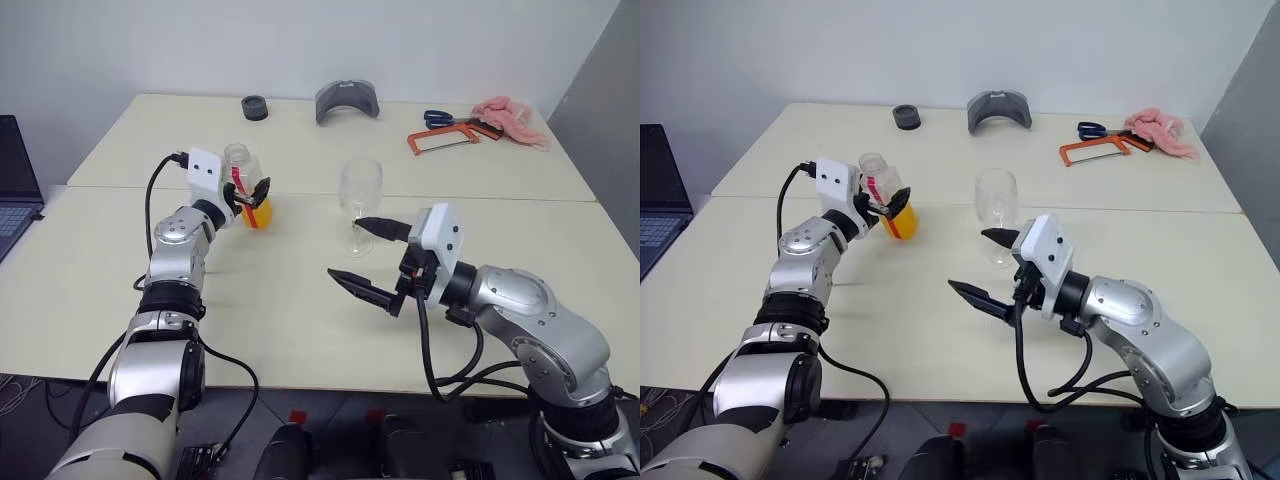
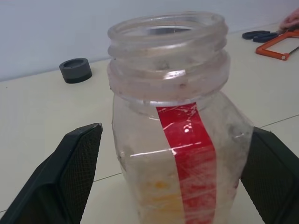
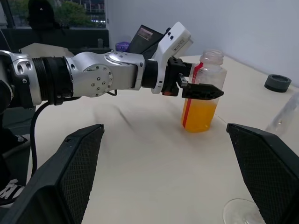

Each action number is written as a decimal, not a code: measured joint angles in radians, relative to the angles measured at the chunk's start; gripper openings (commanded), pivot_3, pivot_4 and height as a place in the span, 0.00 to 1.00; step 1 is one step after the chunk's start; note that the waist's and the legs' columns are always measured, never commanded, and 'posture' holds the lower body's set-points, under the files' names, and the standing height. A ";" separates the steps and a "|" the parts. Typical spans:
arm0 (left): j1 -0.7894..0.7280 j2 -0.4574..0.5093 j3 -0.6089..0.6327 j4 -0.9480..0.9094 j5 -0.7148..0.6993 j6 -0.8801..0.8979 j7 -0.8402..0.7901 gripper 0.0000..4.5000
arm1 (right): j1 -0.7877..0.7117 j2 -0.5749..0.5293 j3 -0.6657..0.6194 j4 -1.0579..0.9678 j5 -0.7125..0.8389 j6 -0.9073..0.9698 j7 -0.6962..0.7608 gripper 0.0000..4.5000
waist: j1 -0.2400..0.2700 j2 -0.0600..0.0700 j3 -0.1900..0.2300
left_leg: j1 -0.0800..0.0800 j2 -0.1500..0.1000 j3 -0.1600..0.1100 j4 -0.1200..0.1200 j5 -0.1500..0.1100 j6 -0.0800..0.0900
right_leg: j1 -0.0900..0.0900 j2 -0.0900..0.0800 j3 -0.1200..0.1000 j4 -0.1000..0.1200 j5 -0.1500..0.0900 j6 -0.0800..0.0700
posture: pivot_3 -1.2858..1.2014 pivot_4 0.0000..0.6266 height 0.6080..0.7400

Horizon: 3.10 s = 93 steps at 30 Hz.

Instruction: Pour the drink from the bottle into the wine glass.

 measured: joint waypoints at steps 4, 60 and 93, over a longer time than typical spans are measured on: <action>-0.001 -0.008 0.000 0.014 0.003 -0.002 -0.001 0.59 | 0.000 0.001 0.000 0.000 -0.009 -0.003 -0.001 1.00 | 0.000 0.000 0.000 | 0.000 0.000 0.000 0.000 0.000 0.000 | 0.000 0.000 0.000 0.000 0.000 0.000 | 0.52 0.24 1.00; -0.397 -0.020 -0.472 0.333 0.686 -0.725 0.378 0.39 | 0.156 0.054 -0.158 0.103 -0.130 -0.244 -0.106 1.00 | 0.000 -0.001 0.001 | -0.002 -0.008 0.004 0.001 0.001 -0.001 | -0.001 0.000 0.000 0.001 0.000 0.000 | 0.52 0.24 1.00; -0.479 0.034 -0.628 0.386 0.893 -0.748 0.611 0.39 | 0.164 0.063 -0.134 0.104 -0.149 -0.255 -0.105 1.00 | 0.000 -0.001 0.001 | -0.002 -0.013 0.003 0.001 0.001 -0.001 | -0.002 -0.003 0.001 0.003 0.000 0.000 | 0.52 0.24 1.00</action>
